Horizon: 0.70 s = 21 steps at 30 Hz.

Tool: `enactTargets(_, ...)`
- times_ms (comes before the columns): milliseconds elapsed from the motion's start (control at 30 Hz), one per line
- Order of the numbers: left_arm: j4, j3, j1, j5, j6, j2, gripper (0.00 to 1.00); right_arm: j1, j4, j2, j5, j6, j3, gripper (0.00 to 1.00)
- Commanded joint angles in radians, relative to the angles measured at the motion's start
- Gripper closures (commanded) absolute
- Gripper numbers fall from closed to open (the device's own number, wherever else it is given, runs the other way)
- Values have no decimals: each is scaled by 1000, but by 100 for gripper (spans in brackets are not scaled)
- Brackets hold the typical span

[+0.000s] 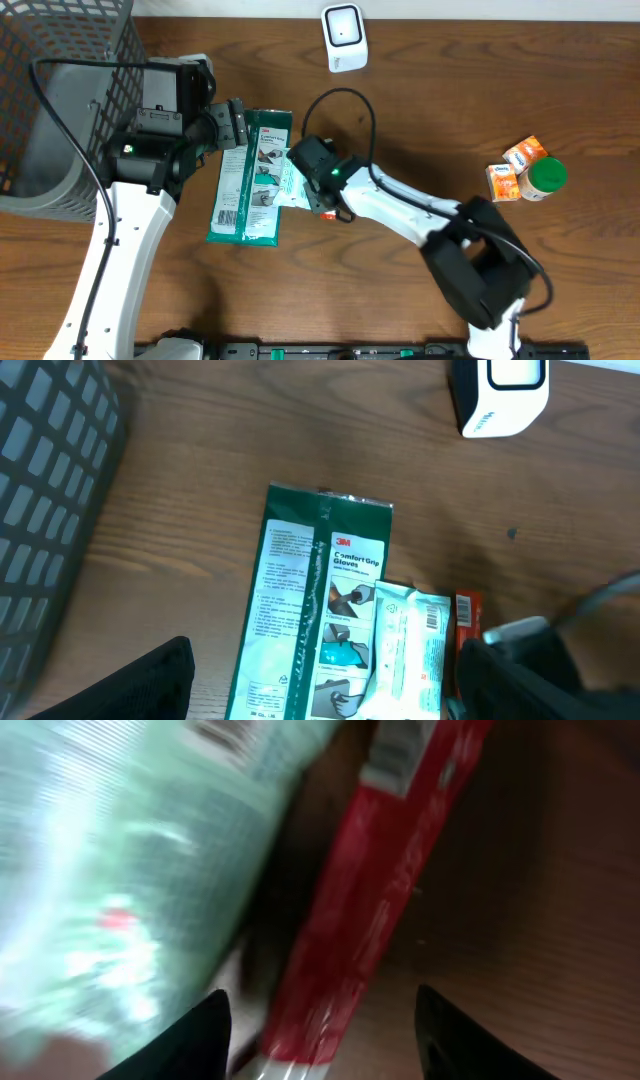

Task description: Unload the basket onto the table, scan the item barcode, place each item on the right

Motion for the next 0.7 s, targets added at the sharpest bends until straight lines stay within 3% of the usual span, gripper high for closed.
enactTargets(0,-1,-1,0,-5,-6,1,16,-1,-11,57,39,27,12,49)
enactTargets(167,-1,-1,0,-5,-6,1,16,-48,-51,41,47,27,12,57)
enactTargets(333,-1,-1,0,-5,-6,1,16,-120,-110,10,66,23,12,55)
enactTargets(667,-1,-1,0,-5,-6,1,16,-186,-114,-2,-56,-124,13,48)
